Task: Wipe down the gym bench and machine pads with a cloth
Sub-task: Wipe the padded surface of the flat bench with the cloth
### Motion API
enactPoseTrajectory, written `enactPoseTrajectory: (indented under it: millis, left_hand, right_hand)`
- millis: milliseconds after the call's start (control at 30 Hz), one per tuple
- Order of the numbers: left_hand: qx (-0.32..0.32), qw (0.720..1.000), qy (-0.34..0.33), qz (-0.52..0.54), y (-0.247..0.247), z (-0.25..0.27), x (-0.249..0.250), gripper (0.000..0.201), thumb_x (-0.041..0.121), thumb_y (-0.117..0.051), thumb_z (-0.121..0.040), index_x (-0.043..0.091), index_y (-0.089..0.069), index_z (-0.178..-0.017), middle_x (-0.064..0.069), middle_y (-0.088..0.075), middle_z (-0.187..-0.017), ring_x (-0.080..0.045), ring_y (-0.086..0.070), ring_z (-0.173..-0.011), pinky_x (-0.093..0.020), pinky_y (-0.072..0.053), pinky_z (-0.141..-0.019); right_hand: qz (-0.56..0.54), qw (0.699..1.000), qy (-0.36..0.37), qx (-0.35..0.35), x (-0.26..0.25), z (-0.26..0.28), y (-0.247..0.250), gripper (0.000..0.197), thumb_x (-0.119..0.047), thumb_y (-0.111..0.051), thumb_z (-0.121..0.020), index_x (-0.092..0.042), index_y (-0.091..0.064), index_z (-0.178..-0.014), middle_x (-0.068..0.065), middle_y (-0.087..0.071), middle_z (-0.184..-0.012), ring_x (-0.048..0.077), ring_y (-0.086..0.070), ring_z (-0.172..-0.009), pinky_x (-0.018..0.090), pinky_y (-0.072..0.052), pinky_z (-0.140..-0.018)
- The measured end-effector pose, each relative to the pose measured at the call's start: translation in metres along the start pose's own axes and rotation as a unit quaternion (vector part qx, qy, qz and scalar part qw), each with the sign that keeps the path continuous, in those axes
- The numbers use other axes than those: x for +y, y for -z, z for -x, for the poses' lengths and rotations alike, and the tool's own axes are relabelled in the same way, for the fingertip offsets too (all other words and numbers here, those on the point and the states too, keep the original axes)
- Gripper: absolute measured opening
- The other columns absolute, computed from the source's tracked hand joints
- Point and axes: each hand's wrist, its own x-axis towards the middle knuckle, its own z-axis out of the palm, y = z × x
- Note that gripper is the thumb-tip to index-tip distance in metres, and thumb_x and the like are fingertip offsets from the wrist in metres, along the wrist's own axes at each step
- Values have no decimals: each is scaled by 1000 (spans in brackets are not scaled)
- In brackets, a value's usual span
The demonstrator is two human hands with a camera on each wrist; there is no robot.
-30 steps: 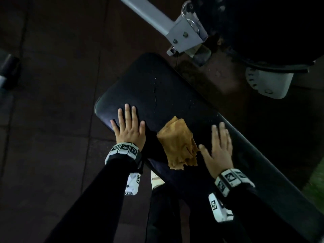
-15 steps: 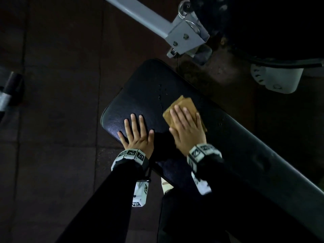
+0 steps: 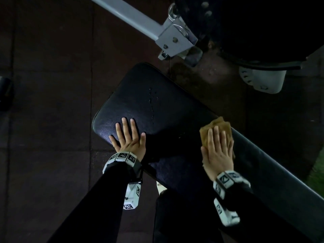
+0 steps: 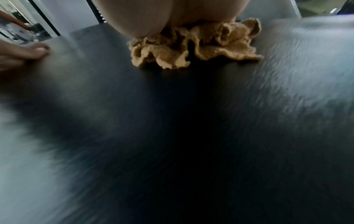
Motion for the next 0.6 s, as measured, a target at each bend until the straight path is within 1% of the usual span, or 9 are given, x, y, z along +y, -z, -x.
enactPoseTrajectory:
  millis: [67, 100, 200, 267, 300, 333, 400, 500, 600]
  left_hand:
    - [3, 1000, 2, -2, 0, 1, 1, 62, 54, -10, -95, 46, 44, -126, 23, 54, -132, -1, 51, -121, -41, 30, -104]
    - [3, 1000, 3, -3, 1, 1, 1, 62, 54, -10, -95, 45, 42, -127, 23, 53, -132, -1, 50, -122, -42, 29, -105]
    - [-1, 1000, 6, -3, 2, 2, 3, 62, 52, -12, -96, 42, 37, -132, 21, 50, -135, -2, 46, -125, -43, 27, -107]
    - [1, 1000, 9, -3, 3, 4, 5, 62, 51, -14, -97, 39, 33, -136, 18, 45, -139, -4, 41, -129, -44, 25, -109]
    - [-3, 1000, 12, -3, 4, 4, 7, 62, 51, -14, -98, 38, 32, -136, 18, 44, -140, -4, 40, -130, -45, 24, -110]
    - [-8, 1000, 15, -4, 5, 5, 8, 61, 50, -14, -98, 38, 32, -136, 17, 44, -139, -5, 39, -130, -45, 23, -111]
    - [-15, 1000, 18, -4, 7, 6, 10, 61, 50, -13, -98, 36, 33, -136, 17, 44, -139, -5, 39, -130, -46, 22, -112]
    - [-21, 1000, 20, -6, 9, 7, 12, 60, 50, -12, -98, 35, 32, -136, 15, 44, -139, -7, 38, -132, -47, 21, -113]
    - [-19, 999, 26, -11, 10, 8, 14, 62, 48, -14, -99, 33, 31, -139, 14, 42, -143, -10, 35, -136, -47, 20, -113]
  right_hand:
    - [7, 1000, 9, -12, -18, 13, -13, 64, -48, -8, -92, -25, 19, -145, -3, 20, -154, 21, 16, -142, 49, 10, -116]
    - [8, 1000, 25, -9, -31, 16, -17, 64, -46, -12, -93, -23, 13, -147, -2, 15, -155, 23, 11, -143, 51, 7, -116]
    - [2, 994, 109, 20, -68, -3, -12, 60, -40, -27, -95, -18, -14, -150, 2, -10, -157, 27, -12, -144, 53, -9, -113]
    - [18, 986, 165, 28, -81, -31, -1, 57, -37, -31, -95, -19, -22, -149, 2, -19, -156, 27, -20, -143, 52, -11, -112]
    - [29, 982, 184, 30, -83, -48, 5, 57, -36, -31, -96, -21, -19, -150, 1, -17, -157, 26, -18, -144, 51, -9, -112]
    - [36, 980, 193, 33, -82, -64, 11, 59, -36, -31, -96, -24, -13, -150, -2, -12, -158, 24, -13, -145, 50, -7, -114]
    - [31, 982, 185, 36, -74, -89, 23, 62, -37, -32, -96, -29, -3, -150, -8, -3, -159, 19, -3, -146, 47, -5, -116]
    - [3, 991, 124, 43, -50, -100, 33, 62, -39, -28, -97, -31, 4, -150, -9, 2, -159, 18, -1, -146, 48, -6, -116]
    - [-27, 996, 64, 56, -21, -78, 32, 61, -41, -25, -99, -28, 4, -150, -3, -1, -159, 23, -6, -146, 49, -5, -116]
